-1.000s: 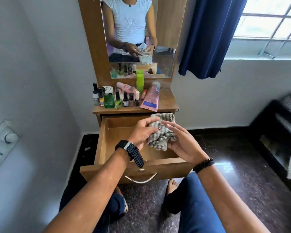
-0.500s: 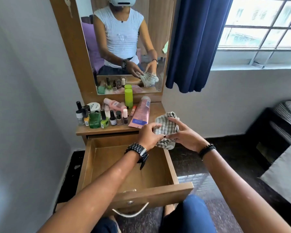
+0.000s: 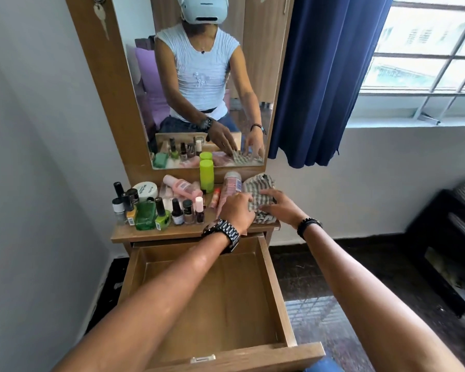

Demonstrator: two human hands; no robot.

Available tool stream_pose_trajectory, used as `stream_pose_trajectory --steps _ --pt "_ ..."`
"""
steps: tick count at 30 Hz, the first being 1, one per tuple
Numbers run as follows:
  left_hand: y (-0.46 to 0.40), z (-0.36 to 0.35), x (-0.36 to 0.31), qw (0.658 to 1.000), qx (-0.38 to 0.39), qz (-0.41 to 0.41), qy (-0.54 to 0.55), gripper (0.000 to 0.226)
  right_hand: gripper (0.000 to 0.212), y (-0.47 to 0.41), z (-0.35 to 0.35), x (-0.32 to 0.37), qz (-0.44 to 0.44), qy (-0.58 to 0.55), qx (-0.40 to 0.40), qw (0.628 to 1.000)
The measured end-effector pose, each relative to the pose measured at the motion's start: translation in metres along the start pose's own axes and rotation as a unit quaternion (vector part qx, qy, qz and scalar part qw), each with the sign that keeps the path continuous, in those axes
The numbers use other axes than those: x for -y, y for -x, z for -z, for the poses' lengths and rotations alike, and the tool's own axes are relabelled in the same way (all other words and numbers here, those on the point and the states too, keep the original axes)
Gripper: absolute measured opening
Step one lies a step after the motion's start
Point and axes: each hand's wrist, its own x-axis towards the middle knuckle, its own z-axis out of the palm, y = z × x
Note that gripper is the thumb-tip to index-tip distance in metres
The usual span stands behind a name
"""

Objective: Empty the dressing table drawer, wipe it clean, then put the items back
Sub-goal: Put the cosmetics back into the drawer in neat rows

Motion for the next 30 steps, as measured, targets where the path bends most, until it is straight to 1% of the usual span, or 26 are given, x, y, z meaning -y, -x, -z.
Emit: stream_pose_trajectory --steps 3,5,9,10,12,14,16,18,20,22,26,28,30 --pt "-0.001 -0.001 0.002 1.000 -0.001 -0.007 0.005 0.029 0.050 0.000 0.002 -0.005 -0.016 0.029 0.005 0.999" --pt "0.000 0.001 0.004 0.999 -0.026 -0.006 0.018 0.029 0.046 0.002 0.006 -0.007 -0.010 0.044 -0.021 0.999" --pt "0.016 0.004 0.013 0.997 -0.080 -0.011 0.014 0.029 0.022 0.009 0.007 0.005 0.036 0.025 -0.158 0.986" --pt "0.021 0.003 0.016 0.996 -0.089 -0.009 0.010 0.030 0.016 0.012 0.005 0.012 0.040 0.012 -0.174 0.984" --pt "0.031 0.002 0.021 0.995 -0.095 -0.007 0.001 0.035 0.011 0.016 -0.001 0.027 0.037 -0.014 -0.155 0.987" --pt "0.039 0.001 0.026 0.996 -0.087 0.004 0.008 0.044 0.014 0.017 -0.011 0.042 0.037 -0.002 -0.114 0.993" --pt "0.046 -0.001 0.031 0.995 -0.088 0.024 0.033 0.051 0.019 0.014 -0.023 0.053 0.034 0.021 -0.093 0.995" --pt "0.053 -0.003 0.035 0.989 -0.109 0.061 0.078 0.044 0.023 0.007 -0.033 0.059 0.019 0.037 -0.080 0.996" --pt "0.062 -0.003 0.039 0.976 -0.130 0.114 0.129 0.030 0.025 -0.001 -0.040 0.061 0.002 0.040 -0.077 0.996" --pt "0.067 -0.006 0.044 0.959 -0.135 0.165 0.185 0.021 0.025 -0.009 -0.045 0.060 -0.022 0.032 -0.087 0.995" --pt "0.066 -0.012 0.052 0.907 -0.092 0.263 0.315 0.021 0.036 -0.018 -0.054 0.051 -0.050 0.033 -0.093 0.994" --pt "0.063 -0.014 0.051 0.888 -0.071 0.288 0.351 0.022 0.034 -0.019 -0.055 0.051 -0.050 0.037 -0.091 0.994" --pt "0.059 -0.013 0.049 0.871 -0.068 0.301 0.381 0.020 0.033 -0.020 -0.055 0.050 -0.053 0.033 -0.089 0.994"
